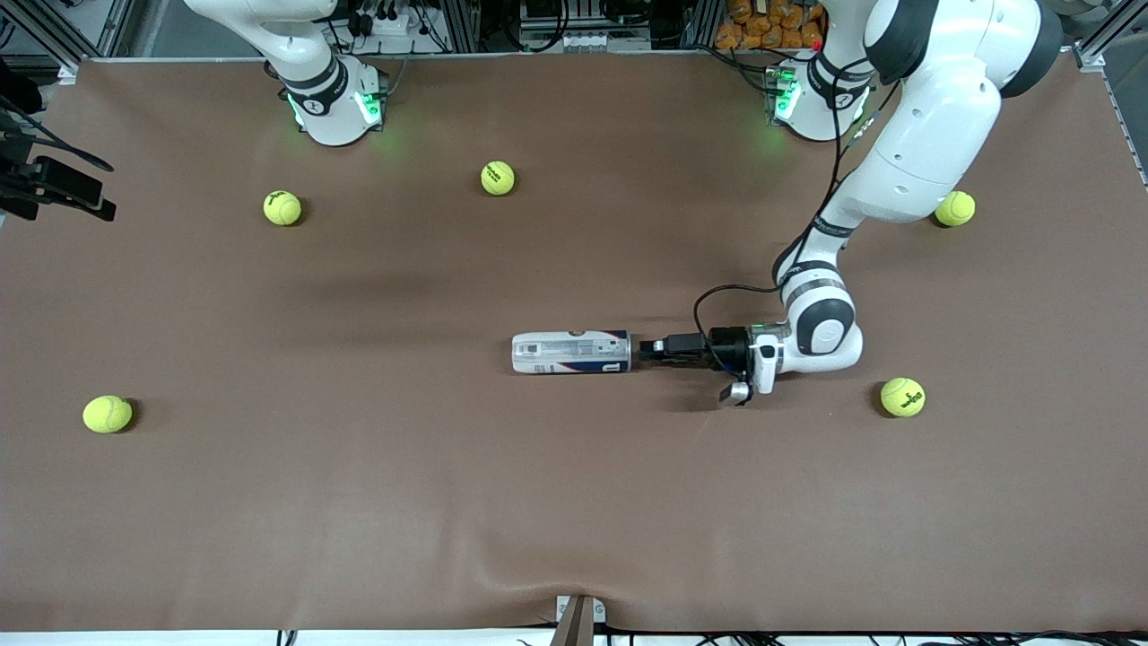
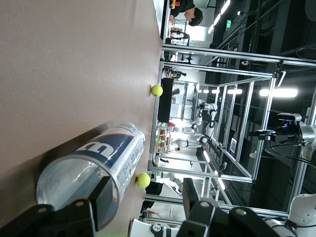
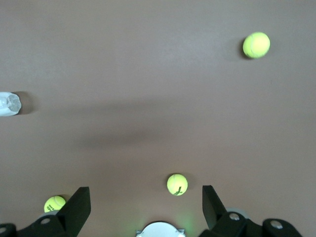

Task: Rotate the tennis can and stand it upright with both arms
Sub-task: 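Grasp the open end of the lying can with the left gripper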

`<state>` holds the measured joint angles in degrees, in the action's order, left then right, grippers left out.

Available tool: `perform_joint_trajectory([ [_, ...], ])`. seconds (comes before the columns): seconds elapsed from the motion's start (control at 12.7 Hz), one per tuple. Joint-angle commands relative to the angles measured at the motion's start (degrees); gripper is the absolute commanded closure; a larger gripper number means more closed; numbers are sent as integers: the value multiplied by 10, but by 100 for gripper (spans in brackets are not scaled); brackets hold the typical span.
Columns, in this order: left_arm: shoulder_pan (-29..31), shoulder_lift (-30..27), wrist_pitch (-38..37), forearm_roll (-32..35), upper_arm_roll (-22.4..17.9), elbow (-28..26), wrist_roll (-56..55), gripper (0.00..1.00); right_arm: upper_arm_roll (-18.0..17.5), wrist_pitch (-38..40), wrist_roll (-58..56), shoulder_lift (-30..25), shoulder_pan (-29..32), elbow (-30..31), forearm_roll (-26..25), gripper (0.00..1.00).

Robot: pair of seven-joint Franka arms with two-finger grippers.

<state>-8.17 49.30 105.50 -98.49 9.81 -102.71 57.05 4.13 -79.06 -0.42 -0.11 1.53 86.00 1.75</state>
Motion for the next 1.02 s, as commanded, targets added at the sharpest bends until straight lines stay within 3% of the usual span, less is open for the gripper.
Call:
perform_joint_trajectory([
  [0.0, -9, 21, 4, -16, 1, 18, 13, 35, -10, 10, 31, -9, 8, -7, 5, 0],
  [0.24, -9, 21, 6, -15, 0, 16, 13, 36, -9, -1, 29, -5, 12, -14, 10, 0],
  [0.31, -12, 21, 11, -18, 1, 17, 12, 42, -9, -1, 23, -4, 12, -15, 14, 0],
  [0.63, -29, 21, 36, -34, 1, 21, 10, 47, -10, -16, 23, -3, 11, -17, 4, 0],
  [0.79, -41, 22, 36, -54, 1, 23, 10, 55, -8, -39, 21, -3, 15, -17, 8, 0],
  [0.86, -44, 22, 43, -60, 1, 24, 10, 66, -8, -49, 21, -3, 15, -17, 8, 0],
  [0.94, -46, 21, 48, -62, 0, 28, 12, 87, -9, -50, 20, -3, 13, -17, 8, 0],
])
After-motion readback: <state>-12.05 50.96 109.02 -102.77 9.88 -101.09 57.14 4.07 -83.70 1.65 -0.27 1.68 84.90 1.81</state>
